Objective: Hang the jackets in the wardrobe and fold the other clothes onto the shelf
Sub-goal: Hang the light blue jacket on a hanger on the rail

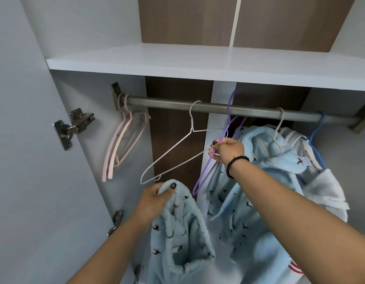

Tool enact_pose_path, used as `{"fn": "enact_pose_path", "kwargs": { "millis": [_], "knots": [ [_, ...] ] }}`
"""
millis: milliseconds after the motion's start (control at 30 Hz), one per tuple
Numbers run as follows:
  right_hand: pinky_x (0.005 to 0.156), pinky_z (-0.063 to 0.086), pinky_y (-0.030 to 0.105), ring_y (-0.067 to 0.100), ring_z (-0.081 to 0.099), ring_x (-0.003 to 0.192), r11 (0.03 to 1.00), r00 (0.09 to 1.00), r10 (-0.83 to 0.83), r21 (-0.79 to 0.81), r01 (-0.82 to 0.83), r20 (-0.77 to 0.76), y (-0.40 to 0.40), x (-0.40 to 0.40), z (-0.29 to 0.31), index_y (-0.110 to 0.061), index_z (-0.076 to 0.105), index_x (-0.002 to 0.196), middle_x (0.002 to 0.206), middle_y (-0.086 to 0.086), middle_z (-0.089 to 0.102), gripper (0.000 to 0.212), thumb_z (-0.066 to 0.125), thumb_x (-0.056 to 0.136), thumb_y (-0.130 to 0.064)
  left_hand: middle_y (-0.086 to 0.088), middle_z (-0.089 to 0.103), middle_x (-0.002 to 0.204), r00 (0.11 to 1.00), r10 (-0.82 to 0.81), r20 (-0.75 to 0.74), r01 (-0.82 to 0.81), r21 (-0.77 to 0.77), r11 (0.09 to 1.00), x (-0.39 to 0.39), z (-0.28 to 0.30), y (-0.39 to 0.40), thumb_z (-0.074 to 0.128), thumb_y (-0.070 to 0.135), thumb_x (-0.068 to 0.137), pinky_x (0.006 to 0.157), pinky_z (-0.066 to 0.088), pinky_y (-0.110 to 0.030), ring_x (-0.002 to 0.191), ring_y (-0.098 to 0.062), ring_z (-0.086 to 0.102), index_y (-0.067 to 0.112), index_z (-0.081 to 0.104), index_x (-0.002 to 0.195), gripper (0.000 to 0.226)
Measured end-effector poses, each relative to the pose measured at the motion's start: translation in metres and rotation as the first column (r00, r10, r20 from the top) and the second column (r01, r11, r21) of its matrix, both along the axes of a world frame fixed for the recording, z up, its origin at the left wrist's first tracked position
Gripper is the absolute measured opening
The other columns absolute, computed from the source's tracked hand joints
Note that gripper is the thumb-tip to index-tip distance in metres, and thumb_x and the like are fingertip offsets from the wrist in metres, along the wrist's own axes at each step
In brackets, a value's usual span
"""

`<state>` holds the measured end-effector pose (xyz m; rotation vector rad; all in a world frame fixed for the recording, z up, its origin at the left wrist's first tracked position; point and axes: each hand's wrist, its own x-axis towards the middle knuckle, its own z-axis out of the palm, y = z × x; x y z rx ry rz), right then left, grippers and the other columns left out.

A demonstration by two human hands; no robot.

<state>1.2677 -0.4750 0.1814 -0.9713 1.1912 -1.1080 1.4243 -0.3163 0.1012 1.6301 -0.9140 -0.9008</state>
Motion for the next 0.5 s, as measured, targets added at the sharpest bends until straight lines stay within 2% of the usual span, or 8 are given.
{"fn": "enact_pose_path", "kwargs": {
  "millis": [67, 133, 233, 267, 367, 433, 500],
  "knots": [
    [0.054, 0.058, 0.029, 0.022, 0.058, 0.058, 1.0, 1.0, 0.019, -0.017, -0.019, -0.012, 0.016, -0.019, 0.003, -0.005, 0.055, 0.075, 0.07, 0.013, 0.056, 0.024, 0.05, 0.089, 0.013, -0.003, 0.071, 0.08, 0.998, 0.06, 0.012, -0.06, -0.004, 0.998, -0.01, 0.003, 0.008, 0.065, 0.019, 0.09, 0.068, 0.052, -0.026, 0.076, -0.017, 0.064, 0.02, 0.071, 0.081, 0.011],
    [0.052, 0.058, 0.026, 0.022, 0.057, 0.057, 0.999, 0.999, 0.046, -0.022, -0.046, -0.01, 0.035, -0.04, 0.003, -0.005, 0.053, 0.072, 0.069, 0.013, 0.055, 0.025, 0.05, 0.088, 0.015, -0.004, 0.068, 0.078, 0.992, 0.128, -0.017, -0.129, -0.01, 0.992, -0.02, 0.007, 0.018, 0.065, 0.019, 0.09, 0.07, 0.05, -0.03, 0.075, -0.018, 0.06, 0.017, 0.069, 0.077, 0.014],
    [0.051, 0.056, 0.026, 0.022, 0.054, 0.055, 0.993, 0.993, 0.114, -0.012, -0.115, -0.042, 0.067, -0.071, 0.002, -0.002, 0.052, 0.073, 0.069, 0.014, 0.053, 0.025, 0.047, 0.088, 0.017, -0.008, 0.071, 0.088, 0.972, 0.223, -0.077, -0.224, 0.001, 0.975, -0.036, 0.015, 0.037, 0.064, 0.025, 0.091, 0.081, 0.053, -0.038, 0.083, -0.023, 0.064, 0.013, 0.071, 0.09, 0.013],
    [0.052, 0.055, 0.026, 0.021, 0.054, 0.055, 0.991, 0.987, 0.134, -0.015, -0.136, -0.084, 0.077, -0.082, 0.003, -0.001, 0.054, 0.076, 0.07, 0.015, 0.054, 0.022, 0.047, 0.089, 0.016, -0.008, 0.071, 0.088, 0.961, 0.259, -0.094, -0.26, 0.003, 0.966, -0.042, 0.018, 0.043, 0.064, 0.025, 0.091, 0.079, 0.054, -0.036, 0.083, -0.023, 0.065, 0.014, 0.071, 0.092, 0.013],
    [0.049, 0.049, 0.02, 0.016, 0.055, 0.055, 0.981, 0.965, 0.173, -0.051, -0.186, -0.198, 0.105, -0.117, 0.01, -0.002, 0.057, 0.079, 0.069, 0.013, 0.057, 0.021, 0.046, 0.09, 0.014, -0.005, 0.064, 0.077, 0.929, 0.354, -0.11, -0.356, -0.001, 0.935, -0.056, 0.027, 0.062, 0.066, 0.023, 0.089, 0.059, 0.046, -0.026, 0.069, -0.018, 0.057, 0.015, 0.066, 0.078, 0.014],
    [0.046, 0.045, 0.018, 0.013, 0.054, 0.053, 0.977, 0.947, 0.174, -0.072, -0.201, -0.27, 0.122, -0.14, 0.016, -0.005, 0.059, 0.075, 0.068, 0.012, 0.059, 0.027, 0.046, 0.088, 0.014, -0.008, 0.063, 0.08, 0.912, 0.388, -0.132, -0.392, -0.005, 0.92, -0.062, 0.032, 0.077, 0.066, 0.022, 0.089, 0.064, 0.047, -0.027, 0.071, -0.021, 0.057, 0.012, 0.065, 0.079, 0.014],
    [0.047, 0.041, 0.018, 0.011, 0.051, 0.052, 0.979, 0.925, 0.151, -0.076, -0.188, -0.348, 0.137, -0.16, 0.023, -0.007, 0.064, 0.073, 0.069, 0.011, 0.062, 0.029, 0.047, 0.086, 0.013, -0.01, 0.066, 0.088, 0.89, 0.419, -0.177, -0.427, -0.004, 0.904, -0.067, 0.036, 0.092, 0.066, 0.021, 0.089, 0.076, 0.049, -0.032, 0.08, -0.025, 0.06, 0.008, 0.068, 0.095, 0.014]
  ]
}}
